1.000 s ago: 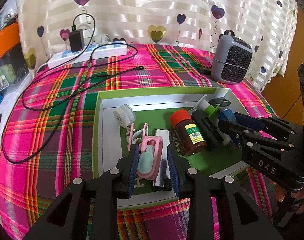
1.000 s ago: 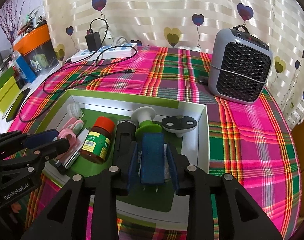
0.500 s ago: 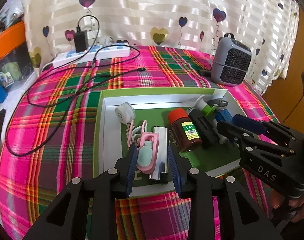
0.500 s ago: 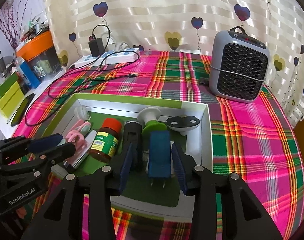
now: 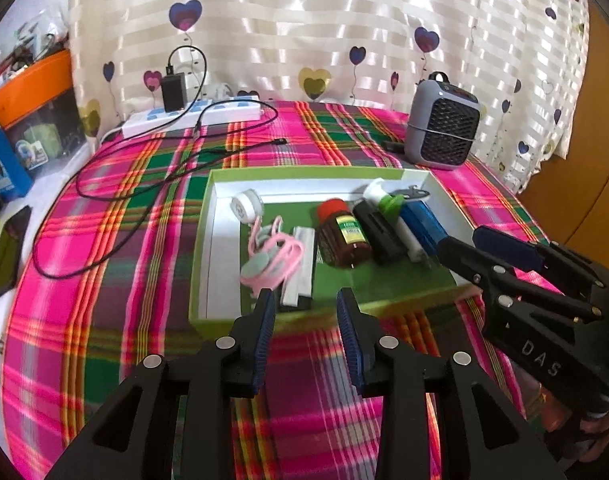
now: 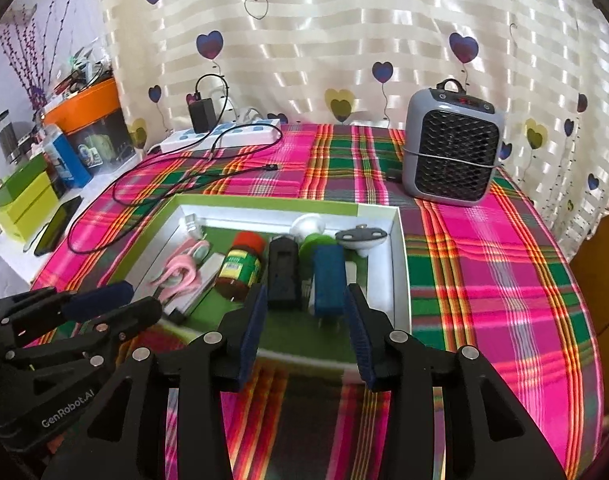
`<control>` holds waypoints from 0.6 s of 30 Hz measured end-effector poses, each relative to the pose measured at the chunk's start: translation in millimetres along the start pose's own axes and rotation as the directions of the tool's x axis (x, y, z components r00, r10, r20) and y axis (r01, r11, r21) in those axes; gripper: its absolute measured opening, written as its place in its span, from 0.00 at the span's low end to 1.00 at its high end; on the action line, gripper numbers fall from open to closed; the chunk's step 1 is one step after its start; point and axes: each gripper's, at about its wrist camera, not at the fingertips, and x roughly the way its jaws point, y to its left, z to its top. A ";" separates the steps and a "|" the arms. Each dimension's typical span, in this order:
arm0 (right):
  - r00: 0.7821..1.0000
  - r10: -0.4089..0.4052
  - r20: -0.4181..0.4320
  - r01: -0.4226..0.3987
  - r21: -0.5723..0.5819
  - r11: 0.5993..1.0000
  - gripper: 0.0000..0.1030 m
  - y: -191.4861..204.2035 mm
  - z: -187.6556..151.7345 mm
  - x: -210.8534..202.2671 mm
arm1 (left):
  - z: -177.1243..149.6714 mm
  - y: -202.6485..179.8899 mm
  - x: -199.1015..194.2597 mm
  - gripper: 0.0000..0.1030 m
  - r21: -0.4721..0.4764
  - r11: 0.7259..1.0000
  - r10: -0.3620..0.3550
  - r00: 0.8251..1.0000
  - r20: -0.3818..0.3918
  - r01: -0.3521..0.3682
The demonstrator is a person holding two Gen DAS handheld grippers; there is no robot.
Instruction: Organize rigid objects
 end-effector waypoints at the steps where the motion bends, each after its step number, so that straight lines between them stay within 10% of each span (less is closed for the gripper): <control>1: 1.000 -0.001 -0.003 0.001 -0.002 1.000 0.40 1.6 -2.4 -1.7 | -2.9 -1.5 -2.6 0.30 0.001 1.000 0.002 1.000 0.001 -0.002; 18: 0.995 -0.018 -0.095 0.020 0.015 1.000 0.40 12.1 -58.2 -17.7 | -66.8 -22.1 -13.6 0.30 0.016 0.999 0.037 0.997 -0.074 -0.036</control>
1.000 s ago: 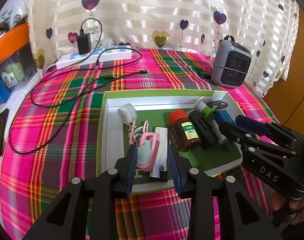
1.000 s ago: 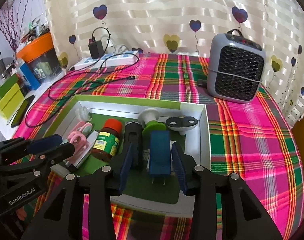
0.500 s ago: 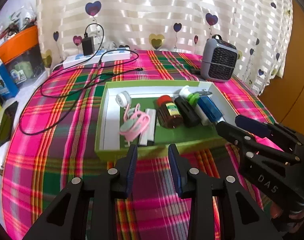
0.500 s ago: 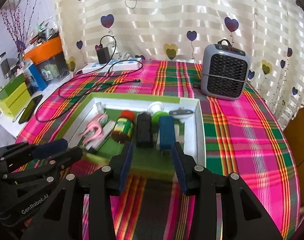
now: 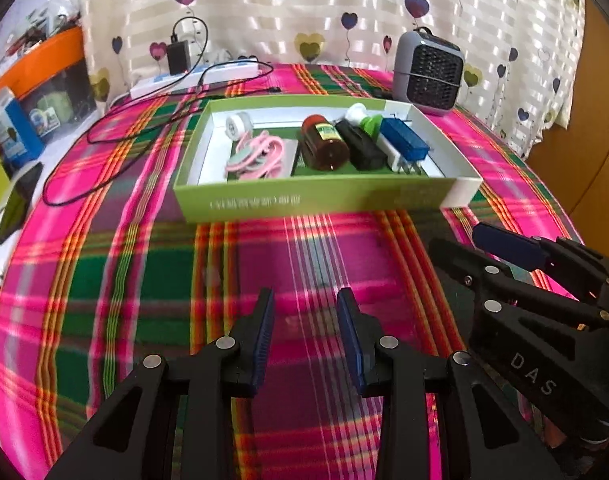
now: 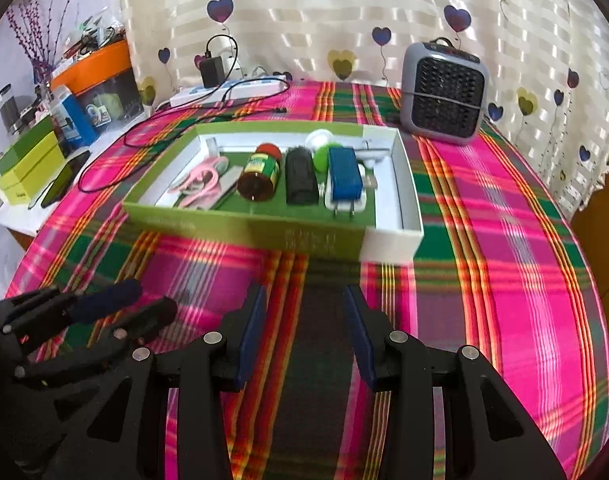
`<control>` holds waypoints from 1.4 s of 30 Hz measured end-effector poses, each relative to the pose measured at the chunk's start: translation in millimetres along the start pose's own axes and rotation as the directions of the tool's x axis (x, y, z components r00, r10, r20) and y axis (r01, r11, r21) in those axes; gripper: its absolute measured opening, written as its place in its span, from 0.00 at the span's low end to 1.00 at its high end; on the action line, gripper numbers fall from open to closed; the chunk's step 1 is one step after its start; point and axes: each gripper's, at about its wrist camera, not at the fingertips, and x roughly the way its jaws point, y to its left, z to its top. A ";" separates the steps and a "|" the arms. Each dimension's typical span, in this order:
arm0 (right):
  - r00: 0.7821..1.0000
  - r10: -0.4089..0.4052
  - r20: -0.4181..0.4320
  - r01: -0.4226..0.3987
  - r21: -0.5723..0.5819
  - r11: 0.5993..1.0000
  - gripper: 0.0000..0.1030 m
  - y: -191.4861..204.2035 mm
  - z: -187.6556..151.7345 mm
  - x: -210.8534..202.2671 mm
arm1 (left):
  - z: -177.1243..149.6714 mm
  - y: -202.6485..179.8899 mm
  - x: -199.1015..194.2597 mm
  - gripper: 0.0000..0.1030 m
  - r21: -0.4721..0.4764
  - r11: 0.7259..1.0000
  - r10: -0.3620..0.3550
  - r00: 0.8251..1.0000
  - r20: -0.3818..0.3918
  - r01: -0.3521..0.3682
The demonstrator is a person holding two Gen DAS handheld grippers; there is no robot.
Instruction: Organize rigid objects
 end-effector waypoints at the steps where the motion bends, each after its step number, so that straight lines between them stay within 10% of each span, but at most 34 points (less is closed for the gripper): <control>1: 1.000 -0.001 -0.003 0.001 0.005 1.000 0.40 0.2 -2.8 -1.0 | -1.4 -1.3 -0.2 0.30 0.004 1.000 0.001 1.000 -0.003 -0.001; 42: 0.997 -0.067 -0.044 0.067 0.011 0.998 0.41 -4.3 -39.5 -11.4 | -29.0 -18.5 -13.1 0.31 0.001 0.997 0.073 0.997 0.024 -0.073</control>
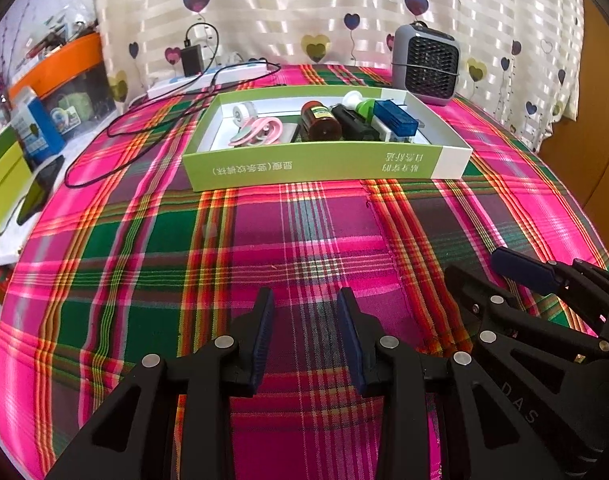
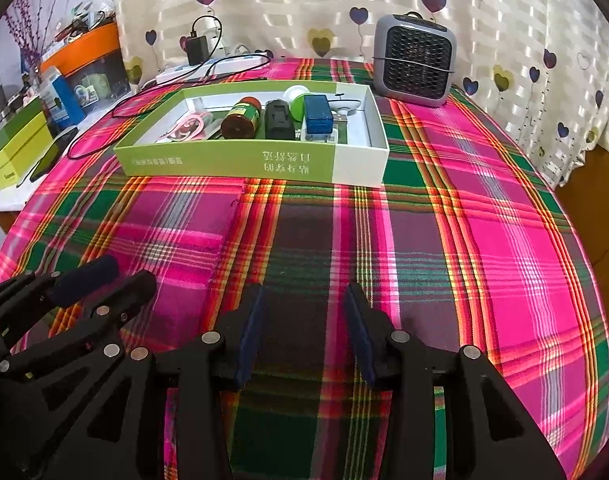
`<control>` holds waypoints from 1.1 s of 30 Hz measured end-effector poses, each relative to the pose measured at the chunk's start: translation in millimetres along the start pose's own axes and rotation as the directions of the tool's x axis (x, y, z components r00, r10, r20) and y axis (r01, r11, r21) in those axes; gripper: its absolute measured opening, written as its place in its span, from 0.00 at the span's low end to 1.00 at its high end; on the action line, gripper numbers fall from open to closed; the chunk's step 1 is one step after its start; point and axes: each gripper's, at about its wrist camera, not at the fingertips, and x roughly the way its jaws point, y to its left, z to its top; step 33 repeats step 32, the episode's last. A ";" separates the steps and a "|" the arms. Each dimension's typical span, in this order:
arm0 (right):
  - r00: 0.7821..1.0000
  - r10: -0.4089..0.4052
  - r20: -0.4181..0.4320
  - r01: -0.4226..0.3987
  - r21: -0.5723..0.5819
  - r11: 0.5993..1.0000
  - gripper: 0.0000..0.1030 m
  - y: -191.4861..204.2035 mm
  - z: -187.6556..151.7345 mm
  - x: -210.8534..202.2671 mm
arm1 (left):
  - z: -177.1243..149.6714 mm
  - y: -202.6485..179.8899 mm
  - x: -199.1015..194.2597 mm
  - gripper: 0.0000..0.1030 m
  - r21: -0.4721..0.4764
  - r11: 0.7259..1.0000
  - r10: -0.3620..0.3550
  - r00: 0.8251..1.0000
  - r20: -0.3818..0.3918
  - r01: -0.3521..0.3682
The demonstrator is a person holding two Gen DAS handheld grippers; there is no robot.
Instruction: Organize rigid objects
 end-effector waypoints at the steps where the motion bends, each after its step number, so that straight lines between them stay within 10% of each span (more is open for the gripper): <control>1: 1.000 0.000 0.000 0.000 0.000 1.000 0.41 -0.1 0.0 -0.1 | -0.1 -0.2 0.0 0.31 0.000 1.000 0.000 1.000 0.000 0.000; 33: 1.000 0.004 -0.001 -0.004 -0.006 1.000 0.45 1.5 0.1 0.1 | -0.9 -0.3 0.0 0.30 0.000 1.000 0.000 1.000 0.001 0.000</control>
